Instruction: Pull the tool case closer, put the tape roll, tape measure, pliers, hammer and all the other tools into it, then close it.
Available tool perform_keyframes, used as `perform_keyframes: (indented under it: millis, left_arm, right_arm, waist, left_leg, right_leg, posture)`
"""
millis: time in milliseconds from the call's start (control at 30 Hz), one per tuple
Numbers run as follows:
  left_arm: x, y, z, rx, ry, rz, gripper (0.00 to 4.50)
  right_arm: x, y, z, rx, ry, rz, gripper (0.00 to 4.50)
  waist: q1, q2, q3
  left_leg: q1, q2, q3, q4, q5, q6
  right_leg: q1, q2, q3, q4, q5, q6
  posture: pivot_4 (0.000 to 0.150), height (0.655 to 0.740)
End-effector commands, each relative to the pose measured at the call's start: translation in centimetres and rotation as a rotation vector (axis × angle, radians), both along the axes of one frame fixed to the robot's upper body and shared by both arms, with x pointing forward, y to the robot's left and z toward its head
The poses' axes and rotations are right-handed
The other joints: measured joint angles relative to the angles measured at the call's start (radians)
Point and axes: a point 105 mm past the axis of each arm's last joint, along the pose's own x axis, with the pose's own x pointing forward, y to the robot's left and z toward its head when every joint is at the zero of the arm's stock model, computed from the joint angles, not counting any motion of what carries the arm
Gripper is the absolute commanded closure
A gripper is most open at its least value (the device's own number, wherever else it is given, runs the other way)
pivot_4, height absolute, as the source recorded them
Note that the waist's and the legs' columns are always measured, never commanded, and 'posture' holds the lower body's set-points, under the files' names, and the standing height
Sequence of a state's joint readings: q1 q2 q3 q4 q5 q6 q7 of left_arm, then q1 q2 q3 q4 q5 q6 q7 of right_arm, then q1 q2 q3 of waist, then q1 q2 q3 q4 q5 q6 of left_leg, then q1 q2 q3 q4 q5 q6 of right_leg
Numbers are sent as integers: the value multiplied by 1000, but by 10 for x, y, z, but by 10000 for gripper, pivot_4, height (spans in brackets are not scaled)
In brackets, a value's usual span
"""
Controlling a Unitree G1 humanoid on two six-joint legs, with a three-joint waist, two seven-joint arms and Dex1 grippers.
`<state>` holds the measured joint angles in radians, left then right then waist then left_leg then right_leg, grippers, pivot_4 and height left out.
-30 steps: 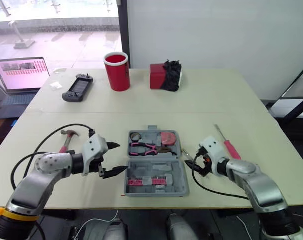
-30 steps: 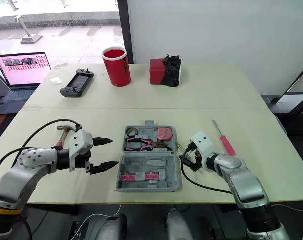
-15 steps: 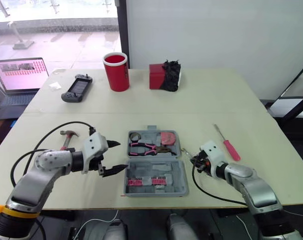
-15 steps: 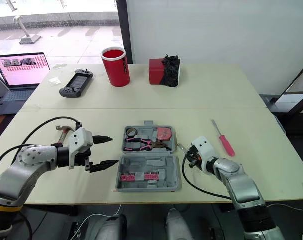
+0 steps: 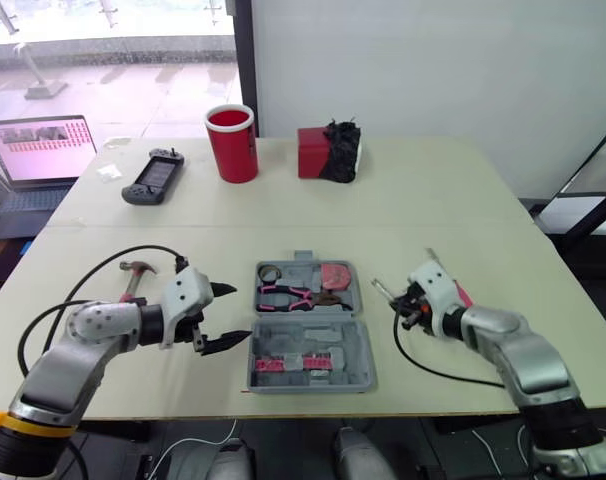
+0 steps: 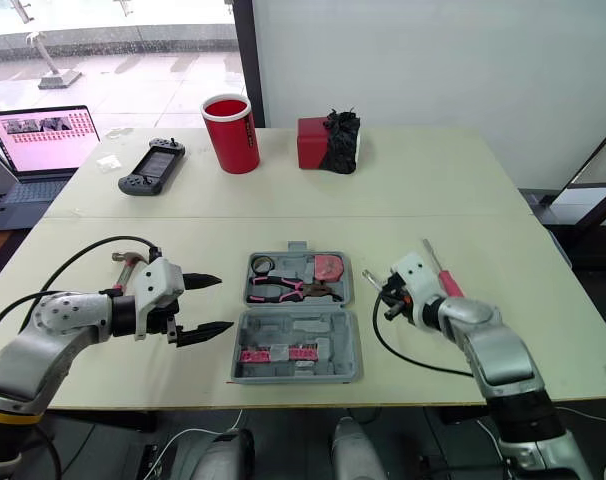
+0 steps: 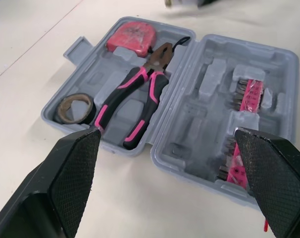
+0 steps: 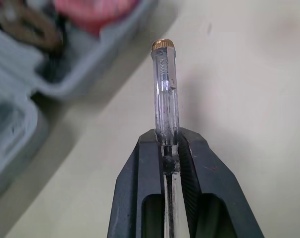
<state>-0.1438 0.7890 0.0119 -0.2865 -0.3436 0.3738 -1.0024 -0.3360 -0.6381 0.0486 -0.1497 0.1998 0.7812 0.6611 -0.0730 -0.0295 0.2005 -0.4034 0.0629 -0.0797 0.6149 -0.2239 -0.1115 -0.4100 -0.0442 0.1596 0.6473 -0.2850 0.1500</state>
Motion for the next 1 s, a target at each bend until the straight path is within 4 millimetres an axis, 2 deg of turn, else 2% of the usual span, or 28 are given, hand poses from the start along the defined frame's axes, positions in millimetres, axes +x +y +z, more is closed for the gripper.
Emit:
perform_keyframes:
  millis: [33,167,267,300,433,533,733,833,1000]
  left_arm:
    - [-3,14,5,23,-28,21,0]
    - [-7,28,3,4,-21,67,0]
    - [-10,40,-6,13,-12,133,0]
    - [-12,42,-9,9,-7,146,0]
    - [-24,45,-22,3,15,187,0]
    - [-34,46,-30,-3,27,219,0]
    - [-45,48,-35,6,35,254,0]
    - [-47,49,-35,16,35,261,0]
    - [-49,52,-34,34,31,268,0]
  right_arm:
    - [3,19,30,-164,-88,177,44740]
    - [-4,46,51,-233,-5,377,44740]
    - [-19,68,58,-421,66,598,44740]
    - [-21,73,59,-439,115,620,44740]
    - [-15,107,69,-499,66,701,44740]
    - [-13,136,56,-540,42,771,44740]
    - [-12,164,32,-624,-4,853,44740]
    - [-7,167,25,-655,-45,860,44740]
    - [-14,170,8,-639,-11,871,44740]
  waist:
    - [0,0,0]
    - [1,1,1]
    - [1,2,1]
    - [0,2,1]
    - [0,1,1]
    - [0,1,1]
    - [2,1,0]
    - [1,1,1]
    - [1,1,0]
  left_leg:
    - [0,0,0,0,0,0]
    - [-3,0,0,0,0,0]
    - [-3,0,0,0,0,0]
    - [-4,0,0,0,0,0]
    - [-5,0,1,0,0,0]
    - [-6,1,1,-1,0,0]
    - [-7,0,1,0,0,-1]
    - [-7,1,1,-1,1,-1]
    - [-7,1,1,-1,1,-1]
  right_leg:
    - [0,0,0,0,0,0]
    - [-3,0,0,0,0,0]
    - [-4,-1,0,0,0,0]
    - [-5,-1,0,0,0,0]
    - [-8,-1,-1,1,0,-1]
    - [-10,-1,-1,2,0,-1]
    - [-11,-2,-1,2,1,-1]
    - [-12,-1,-1,4,1,-2]
    - [-13,0,-1,4,1,-2]
  posture:
    - [1500,7272]
    - [1500,7272]
    - [1500,7272]
    - [1500,7272]
    - [1500,7272]
    - [1500,7272]
    - [1500,7272]
    - [1500,7272]
    - [1500,7272]
